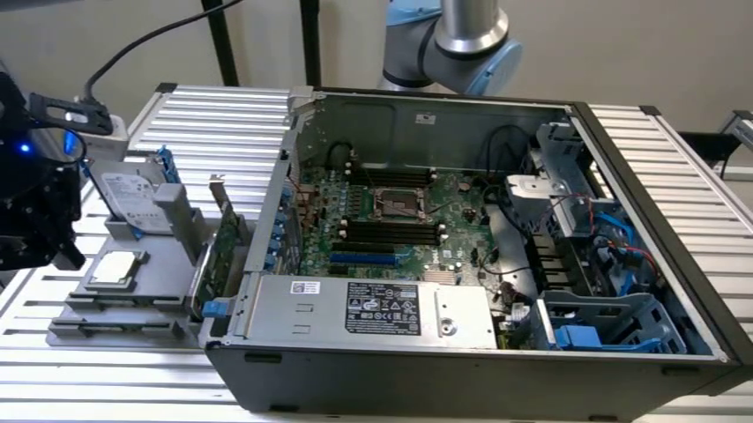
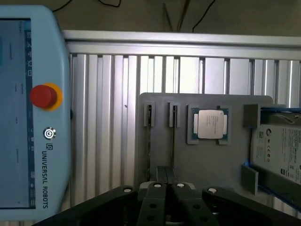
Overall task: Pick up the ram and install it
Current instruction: 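Pick up the ram and move it above insertion slot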
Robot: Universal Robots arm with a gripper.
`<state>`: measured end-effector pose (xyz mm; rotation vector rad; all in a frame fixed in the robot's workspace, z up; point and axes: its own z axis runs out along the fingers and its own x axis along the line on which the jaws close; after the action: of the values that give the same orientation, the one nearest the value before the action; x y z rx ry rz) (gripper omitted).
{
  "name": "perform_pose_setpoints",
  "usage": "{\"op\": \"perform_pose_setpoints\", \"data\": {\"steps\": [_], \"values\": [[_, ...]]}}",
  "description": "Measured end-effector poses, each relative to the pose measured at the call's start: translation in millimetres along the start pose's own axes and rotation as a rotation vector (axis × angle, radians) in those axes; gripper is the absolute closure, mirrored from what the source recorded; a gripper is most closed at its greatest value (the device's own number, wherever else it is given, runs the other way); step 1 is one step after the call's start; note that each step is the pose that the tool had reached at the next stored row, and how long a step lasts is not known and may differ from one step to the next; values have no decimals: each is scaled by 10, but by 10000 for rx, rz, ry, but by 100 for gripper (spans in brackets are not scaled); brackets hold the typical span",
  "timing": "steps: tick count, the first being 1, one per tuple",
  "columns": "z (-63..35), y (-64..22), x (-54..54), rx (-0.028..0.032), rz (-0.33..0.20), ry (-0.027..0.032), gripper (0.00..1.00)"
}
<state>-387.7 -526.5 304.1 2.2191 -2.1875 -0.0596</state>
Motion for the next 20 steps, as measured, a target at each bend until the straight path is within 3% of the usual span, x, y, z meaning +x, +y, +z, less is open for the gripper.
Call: {"op": "perform_pose_setpoints", "data": {"steps": [6,12,20], "values": [[14,-99,70,-2,-43,3,88],[79,-114,92,-2,-51,3,64],[225,-122,100,-1,-39,2,64]]}}
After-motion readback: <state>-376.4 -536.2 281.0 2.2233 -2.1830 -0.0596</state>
